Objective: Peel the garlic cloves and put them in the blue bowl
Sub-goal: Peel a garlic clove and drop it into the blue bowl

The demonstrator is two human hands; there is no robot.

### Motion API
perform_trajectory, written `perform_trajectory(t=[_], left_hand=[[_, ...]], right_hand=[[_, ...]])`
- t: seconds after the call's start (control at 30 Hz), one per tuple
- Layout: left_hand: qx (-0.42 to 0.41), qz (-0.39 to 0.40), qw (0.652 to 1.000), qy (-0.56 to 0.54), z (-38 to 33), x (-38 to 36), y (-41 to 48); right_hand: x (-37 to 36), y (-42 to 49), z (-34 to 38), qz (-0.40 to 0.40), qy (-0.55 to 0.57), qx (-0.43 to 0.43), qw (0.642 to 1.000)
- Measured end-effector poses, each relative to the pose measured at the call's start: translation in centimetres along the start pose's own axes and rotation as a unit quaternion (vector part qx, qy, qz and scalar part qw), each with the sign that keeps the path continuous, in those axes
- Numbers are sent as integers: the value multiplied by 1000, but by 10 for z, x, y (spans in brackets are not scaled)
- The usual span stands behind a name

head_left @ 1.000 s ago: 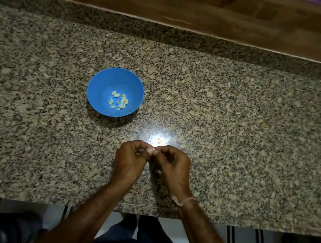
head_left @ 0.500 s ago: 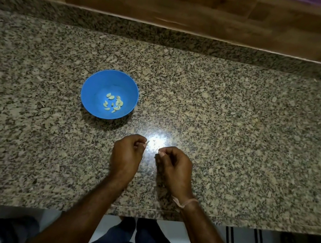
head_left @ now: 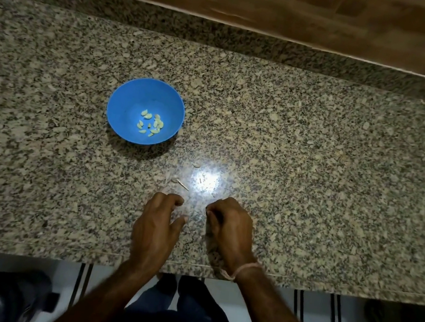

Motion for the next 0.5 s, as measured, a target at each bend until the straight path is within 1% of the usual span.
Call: perform_trajectory(t=[0.1, 0.23, 0.37, 0.43, 0.5], left_hand=[[-12, 0, 1000, 19, -1, -4, -3], [-10, 5, 999, 36, -1, -7, -1], [0, 8, 999, 35, -4, -7, 0], [17, 11, 1000, -5, -7, -7, 2], [41, 19, 997, -61, -11, -10, 7]], right_hand=[[-2, 0, 4, -5, -54, 32, 998], [-2, 2, 6, -11, -66, 34, 997], [-1, 8, 4, 2, -8, -21, 1000], [-2, 9, 1, 11, 43, -47, 998], [-2, 8, 1, 21, 136, -76, 988]])
Point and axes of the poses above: each hand's wrist, its own y-axis towards the middle knuckle, its own x-axis out of the back of the hand, z = x × y, the point moved 3 cm from there along y, towards the middle knuckle, and after that the axes turned 4 degrees about -x, right-handed, at the moved point
